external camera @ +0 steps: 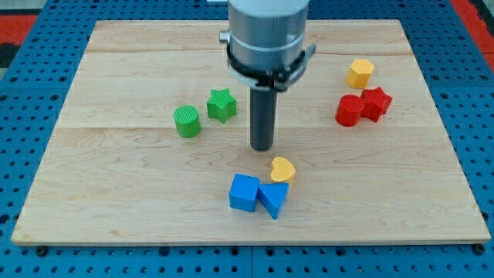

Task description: Push the yellow hexagon towards center

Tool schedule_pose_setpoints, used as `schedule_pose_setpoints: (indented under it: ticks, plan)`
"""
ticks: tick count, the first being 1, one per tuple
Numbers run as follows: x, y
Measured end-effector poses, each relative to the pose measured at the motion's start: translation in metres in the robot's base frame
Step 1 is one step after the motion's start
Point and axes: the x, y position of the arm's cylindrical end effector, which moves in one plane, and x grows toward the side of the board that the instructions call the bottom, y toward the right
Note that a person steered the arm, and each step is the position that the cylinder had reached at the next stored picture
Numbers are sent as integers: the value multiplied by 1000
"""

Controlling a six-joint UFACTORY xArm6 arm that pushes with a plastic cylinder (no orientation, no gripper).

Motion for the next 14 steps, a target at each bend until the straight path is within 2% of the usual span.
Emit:
schedule_pose_setpoints:
  ticks: [2, 3, 4, 5, 6, 10, 14]
  plan:
    - [-111, 46]
    - [-160, 92]
    - [-191, 162]
    - [-173, 226]
    - [-140, 241]
    - [-131, 76]
    - [-38, 85]
